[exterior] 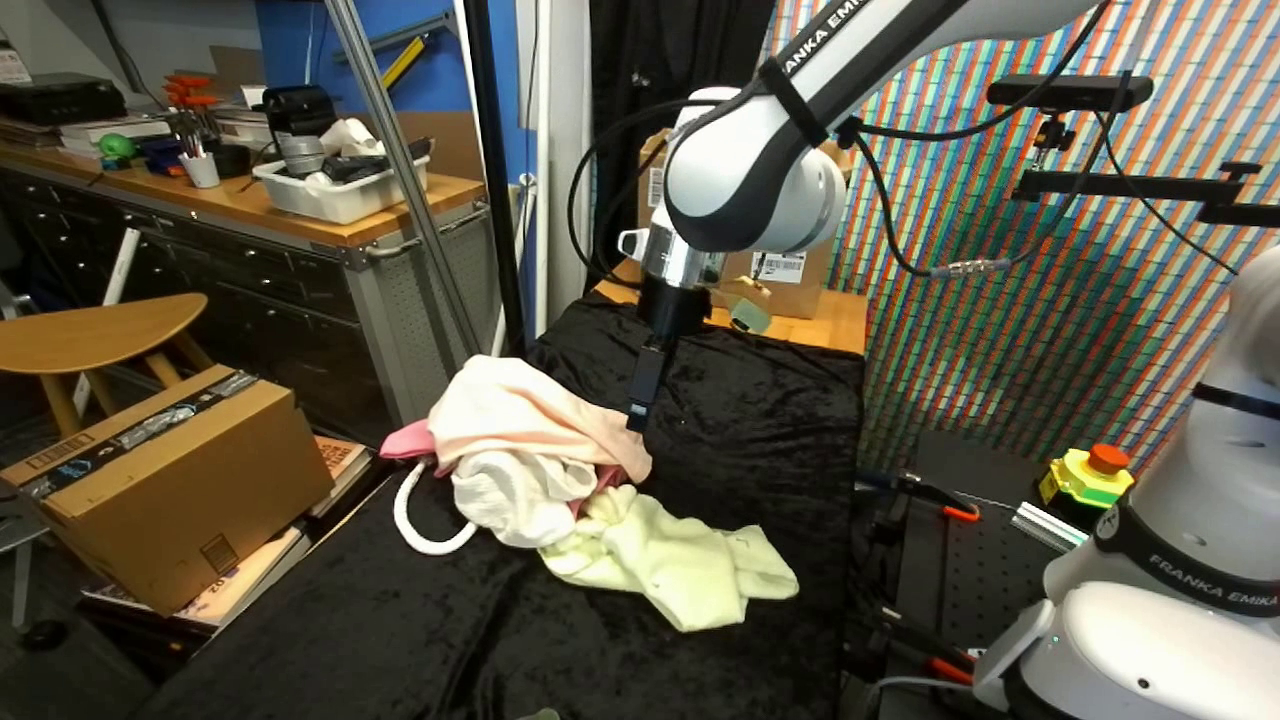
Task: Put all the items on the table in one place
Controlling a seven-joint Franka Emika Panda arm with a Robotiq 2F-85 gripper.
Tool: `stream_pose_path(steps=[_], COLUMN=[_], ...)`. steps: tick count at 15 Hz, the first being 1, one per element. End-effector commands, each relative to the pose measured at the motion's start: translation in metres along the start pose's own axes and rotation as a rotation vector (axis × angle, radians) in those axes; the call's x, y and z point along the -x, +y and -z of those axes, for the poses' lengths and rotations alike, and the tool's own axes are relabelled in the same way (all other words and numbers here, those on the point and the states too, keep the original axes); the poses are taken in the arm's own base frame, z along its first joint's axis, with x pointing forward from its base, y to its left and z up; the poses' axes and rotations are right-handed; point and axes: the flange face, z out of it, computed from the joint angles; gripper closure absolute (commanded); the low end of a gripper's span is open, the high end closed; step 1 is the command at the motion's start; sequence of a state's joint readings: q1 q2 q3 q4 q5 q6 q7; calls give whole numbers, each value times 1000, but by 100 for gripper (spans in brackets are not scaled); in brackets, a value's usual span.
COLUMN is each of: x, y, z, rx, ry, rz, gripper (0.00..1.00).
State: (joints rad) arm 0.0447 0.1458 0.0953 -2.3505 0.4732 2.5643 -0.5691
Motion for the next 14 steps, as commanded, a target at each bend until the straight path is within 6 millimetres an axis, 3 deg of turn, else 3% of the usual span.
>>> stream_pose_path(steps=[1, 5, 10, 14], x=[20, 31, 31, 34], y=[-14, -35, -69, -92], z=[-16, -35, -63, -102], rx=[26, 28, 54, 107], ry=[-64, -85, -45, -16], rz=[-5, 1, -1, 13], gripper=[0, 0, 0, 0])
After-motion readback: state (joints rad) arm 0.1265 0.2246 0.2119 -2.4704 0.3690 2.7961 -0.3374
